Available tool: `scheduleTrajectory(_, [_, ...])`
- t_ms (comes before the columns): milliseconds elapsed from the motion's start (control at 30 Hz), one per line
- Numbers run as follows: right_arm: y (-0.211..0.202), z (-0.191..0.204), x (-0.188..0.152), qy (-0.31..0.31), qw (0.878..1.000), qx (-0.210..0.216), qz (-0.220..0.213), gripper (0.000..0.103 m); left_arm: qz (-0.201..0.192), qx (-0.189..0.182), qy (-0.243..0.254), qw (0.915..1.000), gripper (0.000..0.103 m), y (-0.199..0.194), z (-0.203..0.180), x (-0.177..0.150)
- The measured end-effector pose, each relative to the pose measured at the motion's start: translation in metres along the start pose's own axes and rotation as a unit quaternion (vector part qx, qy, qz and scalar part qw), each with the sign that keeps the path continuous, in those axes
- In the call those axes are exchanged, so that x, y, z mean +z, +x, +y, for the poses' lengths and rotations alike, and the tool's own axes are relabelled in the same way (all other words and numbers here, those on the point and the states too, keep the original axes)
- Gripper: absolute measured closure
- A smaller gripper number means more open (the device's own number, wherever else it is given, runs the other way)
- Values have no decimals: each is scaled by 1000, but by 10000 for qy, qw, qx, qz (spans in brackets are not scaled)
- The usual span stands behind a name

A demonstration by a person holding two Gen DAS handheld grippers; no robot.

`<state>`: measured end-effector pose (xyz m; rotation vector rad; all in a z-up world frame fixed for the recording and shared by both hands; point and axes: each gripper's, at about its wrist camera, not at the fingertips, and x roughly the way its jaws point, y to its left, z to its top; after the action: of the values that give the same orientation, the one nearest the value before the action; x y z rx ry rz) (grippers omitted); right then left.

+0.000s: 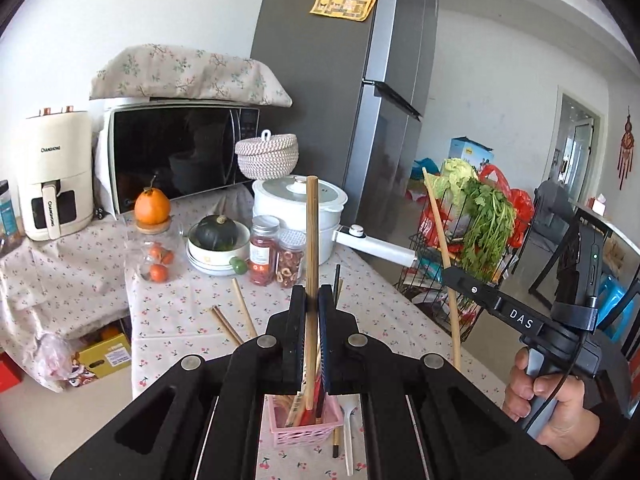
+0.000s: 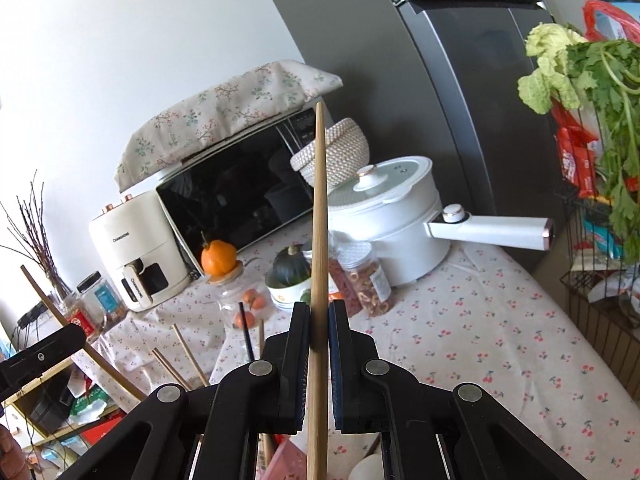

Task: Organize utensils
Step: 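Lift both wooden chopsticks toward the pink basket with both tools, then lower both wooden chopsticks into the pink basket and open both tools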

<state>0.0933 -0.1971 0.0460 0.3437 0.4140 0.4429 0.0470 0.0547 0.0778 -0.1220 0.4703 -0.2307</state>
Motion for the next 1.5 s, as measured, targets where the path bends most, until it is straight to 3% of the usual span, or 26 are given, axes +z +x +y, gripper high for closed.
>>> scheduleTrajectory(233, [30,49,-17,-330,9994,130,-33,98,483,-10,-52,9988,97,38,23,-8])
scheduleTrajectory(467, [54,69,-33,-392,9990,-160,-122,98,1316,-257,-886,9870,96,80,50,-25])
scheduleTrajectory(567, [60,72,-39,-330,9985,-387,-219,98,1296,-315,-833,9876,94,71,46,-24])
scheduleTrajectory(633, [61,75,-42,-313,9978,-490,-310,98,1214,-303,-707,9896,87,59,42,-23])
scheduleTrajectory(700, [62,81,-45,-389,9964,-617,-425,98,1159,-233,-693,9906,66,46,45,-23])
scheduleTrajectory(800, [63,93,-53,-589,9927,-848,-624,98,1254,84,-728,9894,52,31,56,-28])
scheduleTrajectory(1033, [83,117,-78,-1170,9749,-1616,-992,98,1435,548,-863,9844,51,19,87,-40])
scheduleTrajectory(1233, [97,135,-104,-1703,9610,-1877,-1108,98,1408,566,-931,9840,51,11,100,-43])
scheduleTrajectory(1500, [102,133,-128,-1871,9578,-1998,-875,97,1495,616,-1017,9816,51,11,107,-49])
